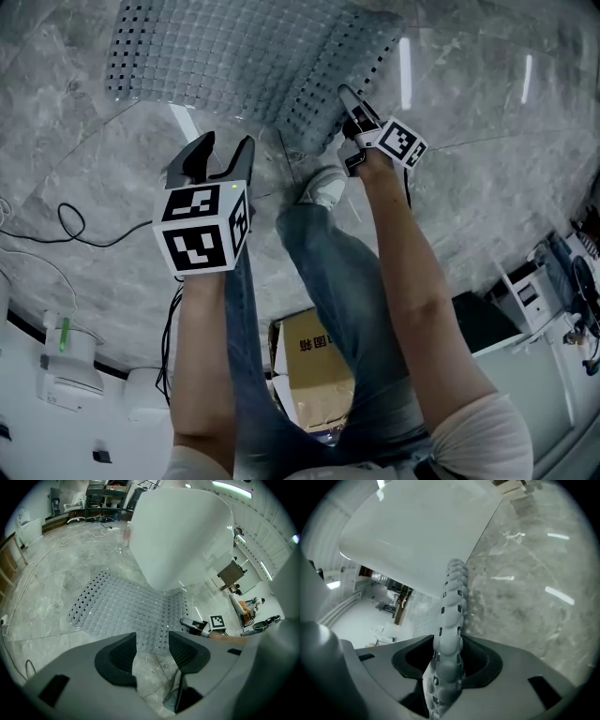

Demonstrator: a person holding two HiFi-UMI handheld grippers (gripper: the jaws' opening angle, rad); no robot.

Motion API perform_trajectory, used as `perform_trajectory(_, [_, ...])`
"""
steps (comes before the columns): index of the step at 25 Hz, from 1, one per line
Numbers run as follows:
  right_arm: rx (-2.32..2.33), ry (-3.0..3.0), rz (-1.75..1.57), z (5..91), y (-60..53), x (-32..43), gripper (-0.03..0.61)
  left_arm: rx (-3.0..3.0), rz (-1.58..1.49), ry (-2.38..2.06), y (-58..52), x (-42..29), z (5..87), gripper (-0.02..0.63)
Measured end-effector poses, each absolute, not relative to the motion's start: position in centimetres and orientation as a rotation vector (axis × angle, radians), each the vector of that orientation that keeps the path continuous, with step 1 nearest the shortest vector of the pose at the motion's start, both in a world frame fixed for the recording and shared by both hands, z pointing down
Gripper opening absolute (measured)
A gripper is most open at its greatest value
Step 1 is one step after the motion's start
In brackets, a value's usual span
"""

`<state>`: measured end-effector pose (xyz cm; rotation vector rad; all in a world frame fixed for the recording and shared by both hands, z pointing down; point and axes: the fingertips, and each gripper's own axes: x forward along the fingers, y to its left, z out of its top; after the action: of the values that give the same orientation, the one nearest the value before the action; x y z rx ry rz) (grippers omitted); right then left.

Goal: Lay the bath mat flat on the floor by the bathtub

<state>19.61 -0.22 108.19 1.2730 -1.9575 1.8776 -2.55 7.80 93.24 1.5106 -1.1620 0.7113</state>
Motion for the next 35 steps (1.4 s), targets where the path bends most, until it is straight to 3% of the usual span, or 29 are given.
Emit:
perform_trajectory(3, [1.295, -1.841, 1.664, 109.5, 1.3, 23.9, 0.194, 1.521, 0.729, -1.141, 8.0, -1.7, 93.3, 0.23])
perform_trajectory(7, [1.263, -1.733, 1.388, 111.4, 1.9, 26.9, 0.252, 1.528, 0.756, -1.12, 8.2, -0.9, 93.6, 0.23])
perform_trajectory(11, [1.257, -1.573, 1.19, 113.6, 2.5, 28.6, 0.24, 1.534, 0.779, -1.112, 8.1, -0.7, 93.8, 0.23])
perform_trajectory(19, [1.401, -1.561, 1.161, 112.7, 1.5, 28.9, 0.293, 1.526, 0.772, -1.119, 7.7, -1.4, 93.8, 0.23])
perform_trajectory(28, [1.343, -1.67, 1.0, 111.7, -5.1, 28.1, 0.096, 1.523, 0.759, -1.126, 7.1, -2.7, 93.7, 0.23])
perform_trajectory(35, [1.303, -1.606, 1.025, 115.0, -5.2, 27.8, 0.081, 1.525, 0.751, -1.142, 5.9, -3.9, 93.4, 0.23])
